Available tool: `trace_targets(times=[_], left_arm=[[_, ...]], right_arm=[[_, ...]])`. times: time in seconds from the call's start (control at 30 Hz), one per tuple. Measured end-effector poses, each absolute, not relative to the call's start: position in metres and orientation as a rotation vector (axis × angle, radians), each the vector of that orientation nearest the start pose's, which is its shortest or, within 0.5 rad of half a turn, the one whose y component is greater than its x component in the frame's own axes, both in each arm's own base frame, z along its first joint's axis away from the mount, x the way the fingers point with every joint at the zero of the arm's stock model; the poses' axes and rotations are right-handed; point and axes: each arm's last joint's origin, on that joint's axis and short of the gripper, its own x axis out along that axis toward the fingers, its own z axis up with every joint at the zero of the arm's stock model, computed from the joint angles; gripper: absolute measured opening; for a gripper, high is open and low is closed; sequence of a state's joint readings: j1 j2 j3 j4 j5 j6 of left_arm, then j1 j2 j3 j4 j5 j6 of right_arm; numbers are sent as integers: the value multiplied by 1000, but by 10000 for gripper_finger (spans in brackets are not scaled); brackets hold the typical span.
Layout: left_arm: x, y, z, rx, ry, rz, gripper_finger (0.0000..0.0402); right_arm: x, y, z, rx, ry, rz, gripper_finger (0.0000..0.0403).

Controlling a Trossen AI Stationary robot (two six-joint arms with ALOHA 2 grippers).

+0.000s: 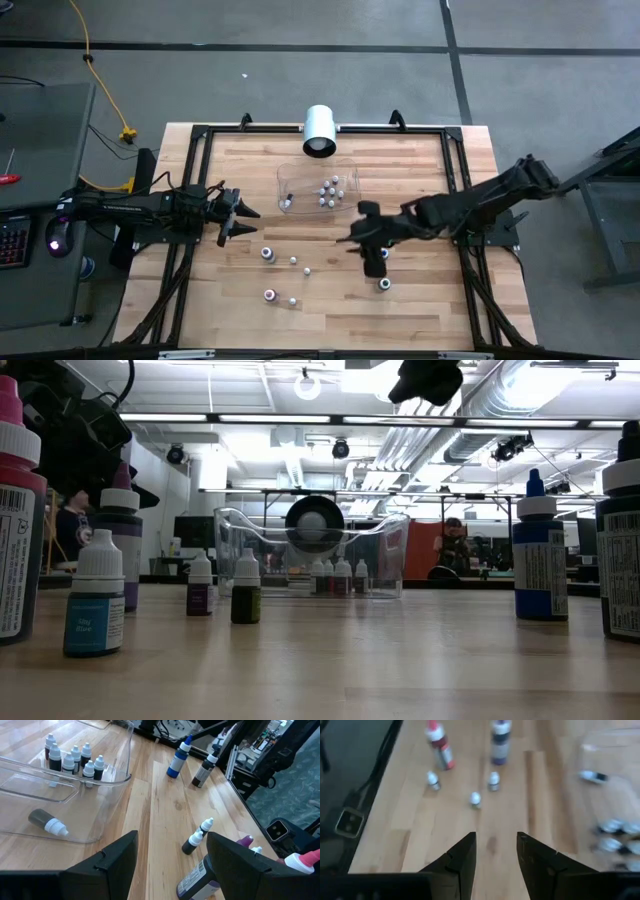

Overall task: Pick & Place food coloring
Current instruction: Put the small green food coloring bottle into the transparent bin

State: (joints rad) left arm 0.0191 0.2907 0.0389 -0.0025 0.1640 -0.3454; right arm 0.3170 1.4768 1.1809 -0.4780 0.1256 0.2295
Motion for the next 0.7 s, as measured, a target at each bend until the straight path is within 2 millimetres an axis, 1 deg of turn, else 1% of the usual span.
trace_targets(times=[0.1, 0.2, 0.37, 0.53, 0.7], left_arm=[[113, -3, 152, -366, 276, -99, 234], [113, -3, 152, -366, 276, -99, 234], [113, -3, 152, -367, 276, -99, 234], [113, -3, 152, -366, 276, -99, 234], [113, -3, 152, -366, 276, -99, 234]], right_arm=[[310, 108, 271, -8, 786, 169, 131], [319, 117, 258, -57, 787, 212, 131], [342, 125, 228, -59, 790, 280, 136], [363, 129, 202, -43, 750, 320, 156], [379, 126, 180, -36, 717, 291, 181]])
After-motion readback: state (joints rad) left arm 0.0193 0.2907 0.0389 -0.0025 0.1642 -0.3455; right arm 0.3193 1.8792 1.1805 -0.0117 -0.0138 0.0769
